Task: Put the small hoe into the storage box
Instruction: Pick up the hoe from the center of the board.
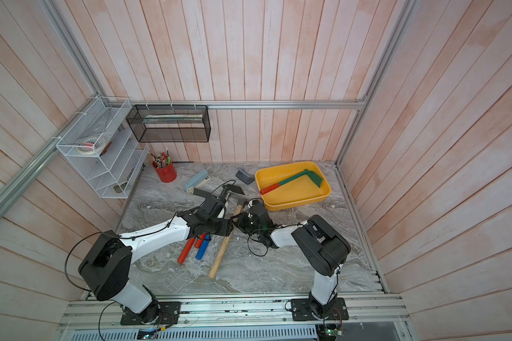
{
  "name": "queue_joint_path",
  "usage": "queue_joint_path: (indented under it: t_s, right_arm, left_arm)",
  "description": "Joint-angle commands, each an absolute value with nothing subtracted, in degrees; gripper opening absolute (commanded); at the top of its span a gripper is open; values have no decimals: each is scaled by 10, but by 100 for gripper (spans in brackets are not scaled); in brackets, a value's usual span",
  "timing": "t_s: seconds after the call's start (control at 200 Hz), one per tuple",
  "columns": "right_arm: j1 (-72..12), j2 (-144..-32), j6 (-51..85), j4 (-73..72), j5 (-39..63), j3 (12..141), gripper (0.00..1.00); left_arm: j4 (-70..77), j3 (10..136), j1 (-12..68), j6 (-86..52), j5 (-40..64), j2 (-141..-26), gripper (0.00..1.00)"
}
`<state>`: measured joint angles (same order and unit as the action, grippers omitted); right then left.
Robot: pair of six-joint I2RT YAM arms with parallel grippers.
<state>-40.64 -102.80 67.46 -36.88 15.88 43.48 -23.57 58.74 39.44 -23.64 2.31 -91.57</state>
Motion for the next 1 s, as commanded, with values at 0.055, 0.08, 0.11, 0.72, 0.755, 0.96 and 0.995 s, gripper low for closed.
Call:
queue_joint_path:
  t_s: [0.055, 0.08, 0.11, 0.72, 0.755, 0.96, 0.995]
  right_arm:
    - [-397, -988, 626, -440, 164, 424, 0]
    - [-396, -985, 621, -444, 166, 422, 0]
    - [-395, -983, 616, -448, 167, 419, 0]
    - [-373, -935, 545, -520, 213, 371, 0]
    - [-370, -934, 545, -524, 218, 369, 0]
    - [-359, -915, 530, -510, 222, 360, 0]
    - [-355, -910, 529, -506, 223, 360, 0]
  left_arm:
    - [-232, 586, 388, -239, 8, -899, 64]
    - [-231, 586, 388, -240, 7, -897, 63]
    - [-231, 585, 387, -240, 6, -897, 63]
    - [-188, 545, 369, -247, 2, -836, 63]
    - [-189, 545, 368, -247, 2, -836, 64]
    - [-186, 540, 366, -249, 4, -834, 63]
    - [-186, 541, 366, -249, 4, -836, 64]
